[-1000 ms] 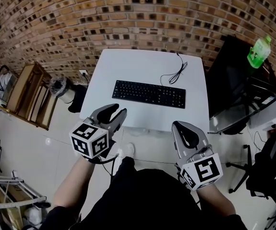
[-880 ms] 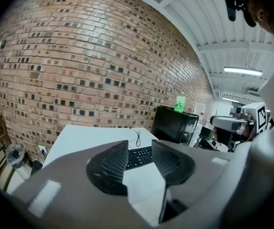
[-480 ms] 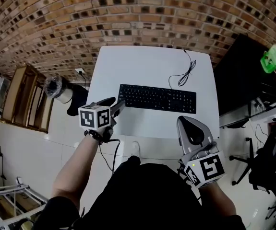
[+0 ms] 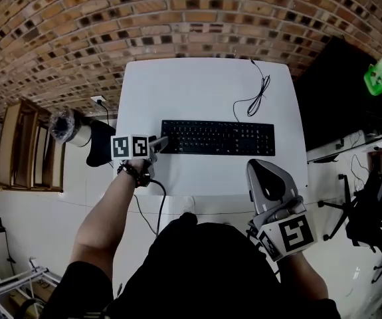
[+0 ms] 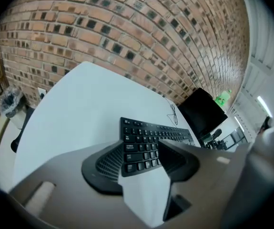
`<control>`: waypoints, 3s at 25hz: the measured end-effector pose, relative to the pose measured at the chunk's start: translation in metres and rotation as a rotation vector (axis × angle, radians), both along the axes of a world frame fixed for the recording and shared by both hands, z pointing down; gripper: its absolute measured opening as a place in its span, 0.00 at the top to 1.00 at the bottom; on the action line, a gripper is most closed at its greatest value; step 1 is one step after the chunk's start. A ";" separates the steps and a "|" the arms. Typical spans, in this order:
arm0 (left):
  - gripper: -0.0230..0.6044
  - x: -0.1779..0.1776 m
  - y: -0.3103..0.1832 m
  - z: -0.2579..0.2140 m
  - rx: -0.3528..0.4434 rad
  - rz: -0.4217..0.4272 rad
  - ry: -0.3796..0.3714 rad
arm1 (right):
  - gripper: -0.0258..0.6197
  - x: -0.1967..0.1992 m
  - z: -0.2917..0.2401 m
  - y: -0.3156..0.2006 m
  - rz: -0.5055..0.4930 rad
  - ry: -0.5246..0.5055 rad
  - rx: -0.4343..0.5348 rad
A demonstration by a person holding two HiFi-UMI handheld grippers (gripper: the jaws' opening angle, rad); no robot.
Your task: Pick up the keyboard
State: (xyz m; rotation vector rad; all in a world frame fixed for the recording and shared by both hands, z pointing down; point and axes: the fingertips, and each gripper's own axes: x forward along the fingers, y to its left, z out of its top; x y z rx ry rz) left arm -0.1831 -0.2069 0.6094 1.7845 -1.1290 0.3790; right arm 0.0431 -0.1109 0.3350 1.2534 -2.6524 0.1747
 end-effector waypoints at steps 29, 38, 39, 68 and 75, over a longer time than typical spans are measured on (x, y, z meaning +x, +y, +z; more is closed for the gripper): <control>0.77 0.002 -0.019 0.051 -0.175 0.074 0.188 | 0.96 -0.018 0.007 -0.020 0.092 0.039 -0.030; 0.82 0.003 -0.013 0.023 -0.159 0.073 0.220 | 0.96 -0.018 0.006 -0.015 0.088 0.033 -0.023; 0.82 0.004 -0.012 0.018 -0.158 0.073 0.223 | 0.96 -0.019 0.006 -0.014 0.087 0.032 -0.022; 0.85 0.021 0.006 -0.052 -0.132 0.029 0.275 | 0.64 0.020 0.162 -0.016 0.357 -0.615 -0.632; 0.85 0.027 0.010 -0.054 -0.144 0.024 0.280 | 0.53 0.027 0.251 -0.032 0.467 -0.933 -0.828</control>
